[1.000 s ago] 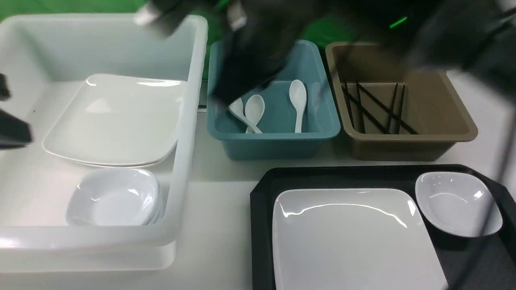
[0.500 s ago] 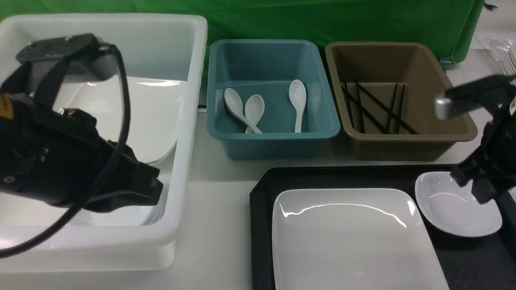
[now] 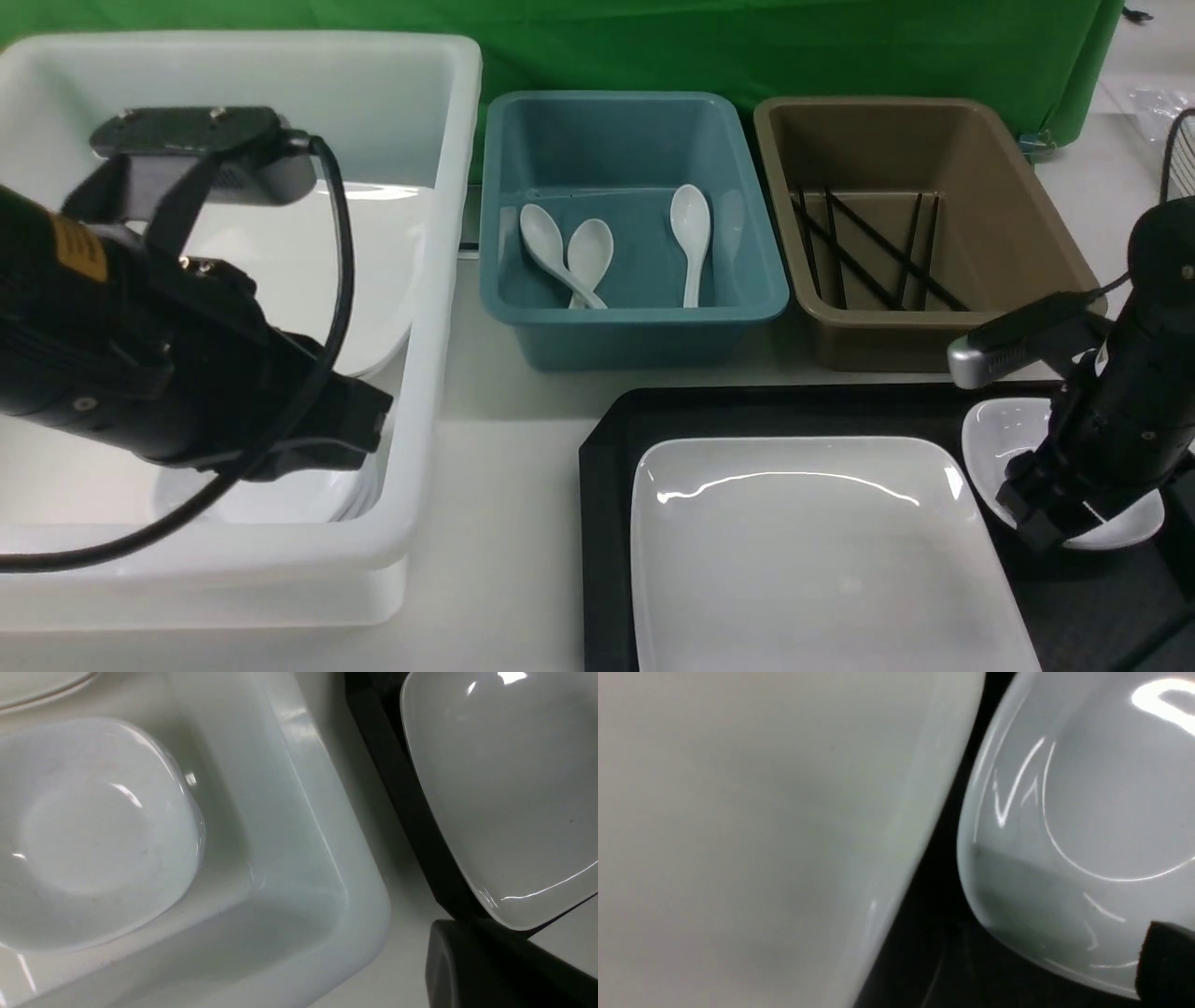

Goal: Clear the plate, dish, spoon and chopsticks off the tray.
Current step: Use the right arm to grab a small plate from the dinner plate

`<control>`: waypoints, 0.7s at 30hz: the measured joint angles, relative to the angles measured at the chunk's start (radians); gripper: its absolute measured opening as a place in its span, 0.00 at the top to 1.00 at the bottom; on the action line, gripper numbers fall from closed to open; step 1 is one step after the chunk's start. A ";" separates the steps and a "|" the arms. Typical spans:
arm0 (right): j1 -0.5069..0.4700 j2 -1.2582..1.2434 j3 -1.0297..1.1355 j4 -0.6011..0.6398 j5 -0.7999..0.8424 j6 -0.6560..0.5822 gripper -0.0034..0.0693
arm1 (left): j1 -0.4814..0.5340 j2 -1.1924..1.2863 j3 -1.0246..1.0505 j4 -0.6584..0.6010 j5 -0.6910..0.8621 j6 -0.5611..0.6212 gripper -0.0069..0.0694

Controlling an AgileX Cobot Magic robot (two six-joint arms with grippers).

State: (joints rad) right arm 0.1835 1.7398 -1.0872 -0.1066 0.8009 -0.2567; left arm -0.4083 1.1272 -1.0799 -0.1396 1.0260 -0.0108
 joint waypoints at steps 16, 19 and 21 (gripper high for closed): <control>0.015 0.070 0.004 -0.052 -0.050 -0.023 0.36 | 0.000 0.000 0.000 0.007 -0.025 0.000 0.89; 0.019 0.069 0.002 -0.052 -0.064 -0.019 0.62 | 0.000 0.000 0.000 0.007 -0.025 0.000 0.89; 0.023 0.065 -0.010 -0.054 -0.044 -0.014 0.71 | 0.000 0.000 0.000 0.007 -0.027 0.000 0.89</control>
State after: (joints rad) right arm 0.2064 1.8047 -1.0969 -0.1607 0.7569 -0.2707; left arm -0.4083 1.1272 -1.0799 -0.1324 0.9993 -0.0108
